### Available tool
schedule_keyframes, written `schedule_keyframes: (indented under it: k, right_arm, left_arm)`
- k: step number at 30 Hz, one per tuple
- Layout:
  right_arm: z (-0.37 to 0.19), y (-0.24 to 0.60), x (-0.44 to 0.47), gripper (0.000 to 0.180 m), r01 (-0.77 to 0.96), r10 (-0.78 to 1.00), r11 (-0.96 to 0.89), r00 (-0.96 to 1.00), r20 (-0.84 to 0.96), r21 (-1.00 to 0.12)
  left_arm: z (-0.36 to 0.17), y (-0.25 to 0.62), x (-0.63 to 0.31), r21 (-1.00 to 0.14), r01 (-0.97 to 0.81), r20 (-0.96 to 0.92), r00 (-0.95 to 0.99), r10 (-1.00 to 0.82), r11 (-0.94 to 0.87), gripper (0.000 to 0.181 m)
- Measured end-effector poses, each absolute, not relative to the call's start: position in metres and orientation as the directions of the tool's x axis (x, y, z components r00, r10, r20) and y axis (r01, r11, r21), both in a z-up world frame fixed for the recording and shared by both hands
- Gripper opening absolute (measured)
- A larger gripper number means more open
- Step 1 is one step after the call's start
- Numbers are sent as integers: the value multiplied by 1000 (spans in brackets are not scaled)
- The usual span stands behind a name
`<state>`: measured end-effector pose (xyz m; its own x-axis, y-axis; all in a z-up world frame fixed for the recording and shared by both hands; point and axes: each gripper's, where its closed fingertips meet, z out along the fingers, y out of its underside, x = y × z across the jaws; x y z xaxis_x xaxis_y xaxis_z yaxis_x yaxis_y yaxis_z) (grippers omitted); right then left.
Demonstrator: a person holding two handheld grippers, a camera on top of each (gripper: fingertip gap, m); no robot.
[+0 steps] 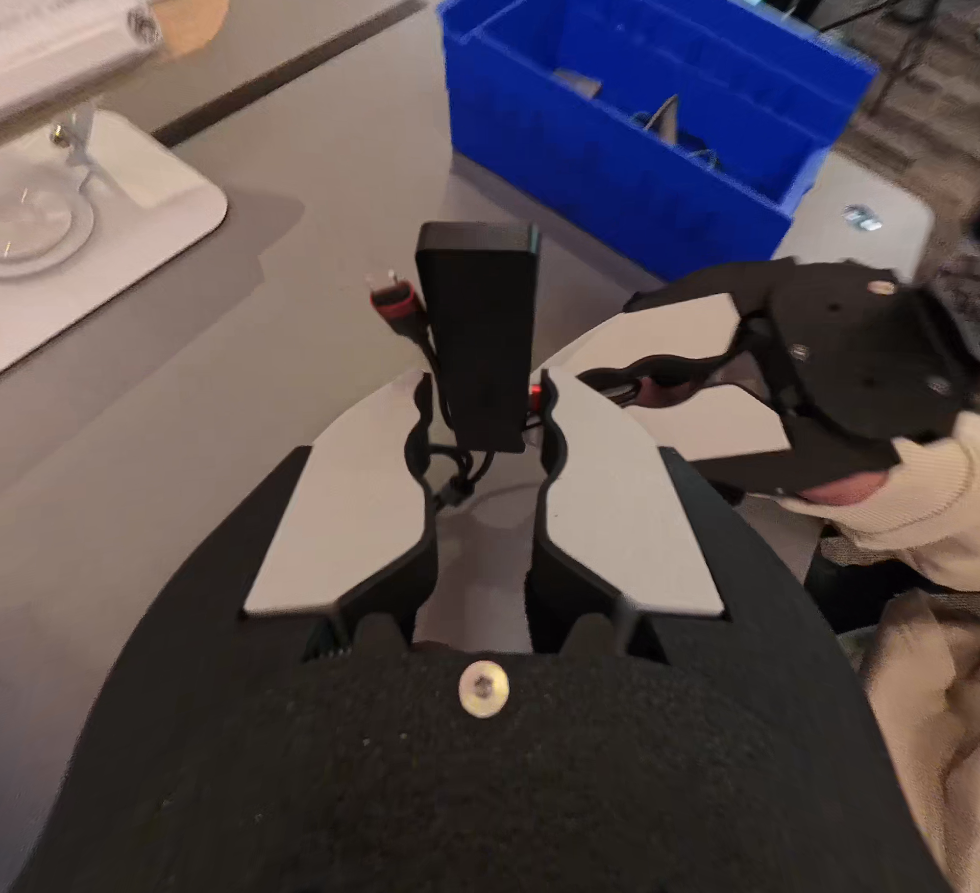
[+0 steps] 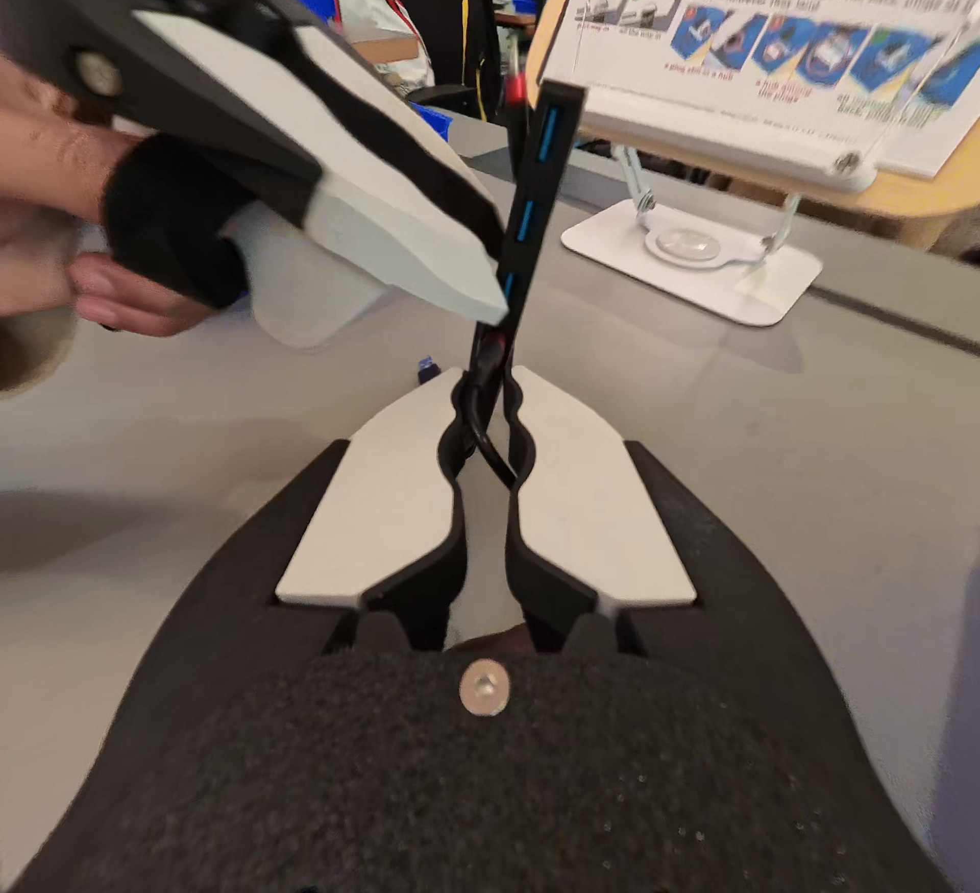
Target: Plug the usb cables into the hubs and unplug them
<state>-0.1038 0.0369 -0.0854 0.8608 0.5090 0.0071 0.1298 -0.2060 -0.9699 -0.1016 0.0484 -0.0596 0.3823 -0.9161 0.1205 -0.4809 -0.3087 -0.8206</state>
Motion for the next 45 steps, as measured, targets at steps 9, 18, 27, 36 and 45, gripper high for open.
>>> schedule_keyframes:
  k: [9, 18, 27, 36, 45]
  right_arm:
    - [-75, 27, -100, 11, -190, 640, -353, 665, -384, -916]
    - [-65, 22, -124, 11, -286, 707, -449, 465, -533, -846]
    - [-72, 28, -122, 11, -361, 700, -503, 363, -616, -785]
    - [-71, 12, -129, 11, -271, 770, -432, 385, -509, -860]
    - [-81, -5, -146, 11, -100, 845, -329, 413, -340, -939]
  left_arm:
    - [-64, 55, -116, -893, -290, 320, 129, -938, -345, 50]
    - [-65, 32, -122, -901, -258, 407, -224, -886, -348, 46]
    - [-83, 29, -127, -866, -306, 478, -278, -833, -395, 39]
    - [-78, 23, -133, -867, -295, 485, -313, -816, -402, 42]
    - [-53, 22, -139, -828, -210, 558, -409, -722, -520, 46]
